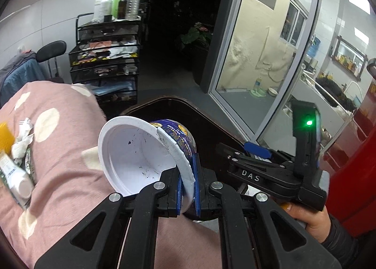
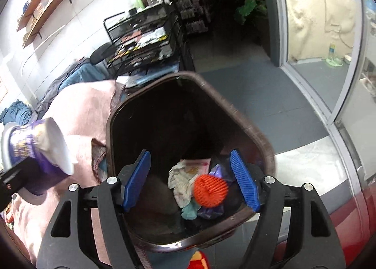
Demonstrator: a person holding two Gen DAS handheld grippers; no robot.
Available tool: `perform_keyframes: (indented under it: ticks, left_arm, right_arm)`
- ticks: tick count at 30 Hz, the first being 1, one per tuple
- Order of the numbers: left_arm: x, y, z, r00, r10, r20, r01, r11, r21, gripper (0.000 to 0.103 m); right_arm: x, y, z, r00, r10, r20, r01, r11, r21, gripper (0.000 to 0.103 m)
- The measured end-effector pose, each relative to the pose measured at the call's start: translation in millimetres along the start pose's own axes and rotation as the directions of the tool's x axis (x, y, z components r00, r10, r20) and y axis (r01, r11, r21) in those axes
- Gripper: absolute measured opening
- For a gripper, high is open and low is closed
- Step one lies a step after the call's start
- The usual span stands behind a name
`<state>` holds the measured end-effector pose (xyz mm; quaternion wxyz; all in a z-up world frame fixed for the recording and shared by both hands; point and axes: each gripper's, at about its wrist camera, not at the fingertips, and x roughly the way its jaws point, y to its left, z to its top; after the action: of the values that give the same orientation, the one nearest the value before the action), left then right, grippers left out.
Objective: Collect trash
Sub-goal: 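Lower the blue-and-white cup into the bin and open the left gripper, then move both tools back over the remaining trash on the bedspread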
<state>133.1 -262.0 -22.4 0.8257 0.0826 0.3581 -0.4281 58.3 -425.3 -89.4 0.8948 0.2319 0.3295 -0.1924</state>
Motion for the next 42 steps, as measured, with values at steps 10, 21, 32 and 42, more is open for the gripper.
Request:
perform_keyframes:
  ticks: [10,21,32,42]
  left_arm:
    - [42.2,-14.8,6.9,0.994,-0.028,-0.106,0.030,0.999,0.018,0.008]
    - [53.2,-18.2,4.5,0.990,-0.008,-0.140,0.014,0.999,0.040,0.061]
    - [14.2,-20.9,1.9,0.997,0.076,0.028,-0.079,0.990,0.114,0.093]
    - [-46.0,11.2,-5.0,0.976,0.152,0.158,-0.165,0.984,0.072,0.097]
  right_arm:
    - [-15.5,-17.0,8.0,0.996,-0.063,0.064,0.062,0.998,0.018,0.076]
    - [-20.0,-27.1,11.1,0.994,-0.088,0.067,0.086,0.996,0.033,0.079]
    - [-21.4,-14.8,13.1,0.996,-0.062,0.071,0.061,0.998,0.010,0.082]
    - [-21.3,47.7,10.1,0.988,0.151,0.028,-0.146,0.981,-0.130,0.082]
